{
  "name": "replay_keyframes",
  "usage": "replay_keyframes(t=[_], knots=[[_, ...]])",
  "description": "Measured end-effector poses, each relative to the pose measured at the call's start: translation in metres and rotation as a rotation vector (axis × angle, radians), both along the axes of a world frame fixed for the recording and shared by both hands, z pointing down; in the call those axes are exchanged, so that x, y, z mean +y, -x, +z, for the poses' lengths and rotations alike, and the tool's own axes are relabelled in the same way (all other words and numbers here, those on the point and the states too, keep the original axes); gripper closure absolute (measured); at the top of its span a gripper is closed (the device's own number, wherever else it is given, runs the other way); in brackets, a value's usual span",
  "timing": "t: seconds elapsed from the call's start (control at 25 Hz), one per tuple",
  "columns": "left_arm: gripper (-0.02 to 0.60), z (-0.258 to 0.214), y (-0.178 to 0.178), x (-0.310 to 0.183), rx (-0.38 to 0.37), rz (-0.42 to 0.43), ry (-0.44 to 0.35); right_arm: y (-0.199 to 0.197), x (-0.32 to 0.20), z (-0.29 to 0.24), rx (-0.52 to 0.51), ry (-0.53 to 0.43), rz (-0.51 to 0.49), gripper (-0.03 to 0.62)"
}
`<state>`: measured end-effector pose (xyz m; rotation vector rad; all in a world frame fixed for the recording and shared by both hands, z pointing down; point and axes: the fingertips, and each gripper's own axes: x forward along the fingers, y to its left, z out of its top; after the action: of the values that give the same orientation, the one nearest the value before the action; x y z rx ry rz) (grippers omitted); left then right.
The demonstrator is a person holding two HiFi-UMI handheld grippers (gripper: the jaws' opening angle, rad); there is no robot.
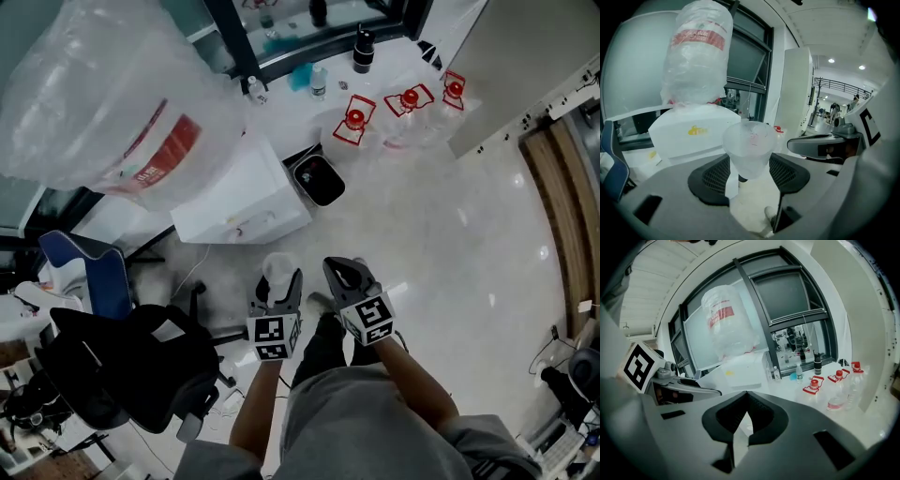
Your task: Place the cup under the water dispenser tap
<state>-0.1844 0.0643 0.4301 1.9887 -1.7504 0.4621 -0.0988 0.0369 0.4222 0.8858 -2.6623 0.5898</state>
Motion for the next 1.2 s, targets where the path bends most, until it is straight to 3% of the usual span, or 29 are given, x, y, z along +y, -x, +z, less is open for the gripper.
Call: replay_keyframes(t=[0.52, 1.0, 1.2], knots=[[0.324, 0.105, 0.014, -0.029, -0.064, -0.045, 0.018, -0.004, -0.039, 0.089, -0.015, 0.000, 0.021, 0.583], [0.324, 0.218, 0.044, -0.050, -0.108, -0.089, 0.039, 0.011, -0.021, 0.161, -0.075, 0.039, -0.020, 0.583], [0.324, 0.258, 0.059, -0.067, -0.162, -0.079, 0.024, 0.009, -0.020, 0.185, -0.103, 0.064, -0.009, 0.583]])
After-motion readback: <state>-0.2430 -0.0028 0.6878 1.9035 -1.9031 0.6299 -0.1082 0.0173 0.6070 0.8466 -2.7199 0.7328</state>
